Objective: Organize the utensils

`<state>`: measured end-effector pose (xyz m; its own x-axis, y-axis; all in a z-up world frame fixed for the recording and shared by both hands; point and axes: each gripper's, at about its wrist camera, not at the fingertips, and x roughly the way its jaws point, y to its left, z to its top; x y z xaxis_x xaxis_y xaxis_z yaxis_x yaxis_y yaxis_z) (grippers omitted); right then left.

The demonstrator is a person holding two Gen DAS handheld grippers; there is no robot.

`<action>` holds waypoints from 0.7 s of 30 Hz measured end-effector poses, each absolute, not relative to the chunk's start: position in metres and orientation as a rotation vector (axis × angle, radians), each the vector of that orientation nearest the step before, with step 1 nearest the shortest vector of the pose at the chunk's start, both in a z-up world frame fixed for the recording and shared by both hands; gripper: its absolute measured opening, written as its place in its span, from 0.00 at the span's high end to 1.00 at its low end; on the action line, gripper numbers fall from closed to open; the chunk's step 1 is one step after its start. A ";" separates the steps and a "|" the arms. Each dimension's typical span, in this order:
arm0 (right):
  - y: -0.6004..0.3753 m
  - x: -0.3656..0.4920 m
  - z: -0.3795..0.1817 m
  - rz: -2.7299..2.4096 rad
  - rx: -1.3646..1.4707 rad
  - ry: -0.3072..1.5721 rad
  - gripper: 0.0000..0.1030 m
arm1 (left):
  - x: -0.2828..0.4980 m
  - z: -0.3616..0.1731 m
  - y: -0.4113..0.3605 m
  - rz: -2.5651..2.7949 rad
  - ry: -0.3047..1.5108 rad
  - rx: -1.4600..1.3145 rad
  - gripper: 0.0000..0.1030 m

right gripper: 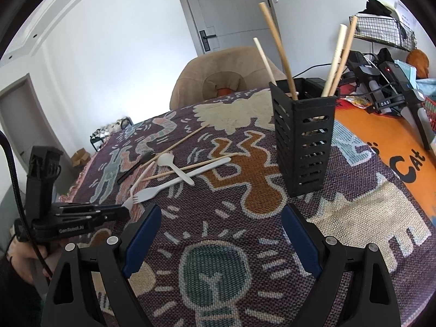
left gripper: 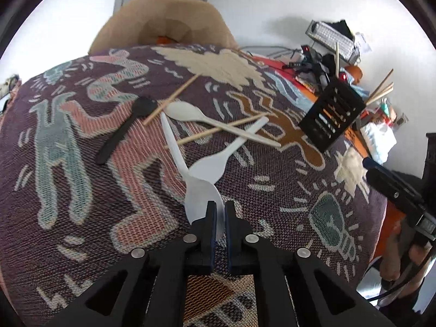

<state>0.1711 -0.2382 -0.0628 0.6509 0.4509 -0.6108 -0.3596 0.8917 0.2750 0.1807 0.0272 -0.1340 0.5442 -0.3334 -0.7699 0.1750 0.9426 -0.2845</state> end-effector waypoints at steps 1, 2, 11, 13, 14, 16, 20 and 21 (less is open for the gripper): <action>-0.240 0.171 -0.063 0.459 0.136 0.729 0.13 | 0.181 -0.134 0.025 -0.306 0.947 -0.158 0.90; -0.240 0.172 -0.063 0.458 0.138 0.730 0.13 | 0.179 -0.133 0.024 -0.305 0.937 -0.124 0.85; -0.235 0.174 -0.069 0.462 0.134 0.744 0.13 | 0.158 -0.124 0.015 -0.305 0.841 0.235 0.49; -0.233 0.173 -0.068 0.463 0.127 0.742 0.13 | 0.156 -0.126 0.014 -0.299 0.825 0.316 0.49; -0.233 0.172 -0.068 0.462 0.124 0.741 0.13 | 0.155 -0.127 0.014 -0.301 0.822 0.340 0.49; -0.232 0.172 -0.067 0.460 0.122 0.741 0.13 | 0.153 -0.132 0.012 -0.312 0.820 0.398 0.49; -0.232 0.173 -0.068 0.455 0.118 0.745 0.13 | 0.153 -0.142 0.007 -0.342 0.815 0.479 0.57; -0.232 0.173 -0.068 0.452 0.116 0.746 0.13 | 0.154 -0.145 0.006 -0.349 0.818 0.491 0.60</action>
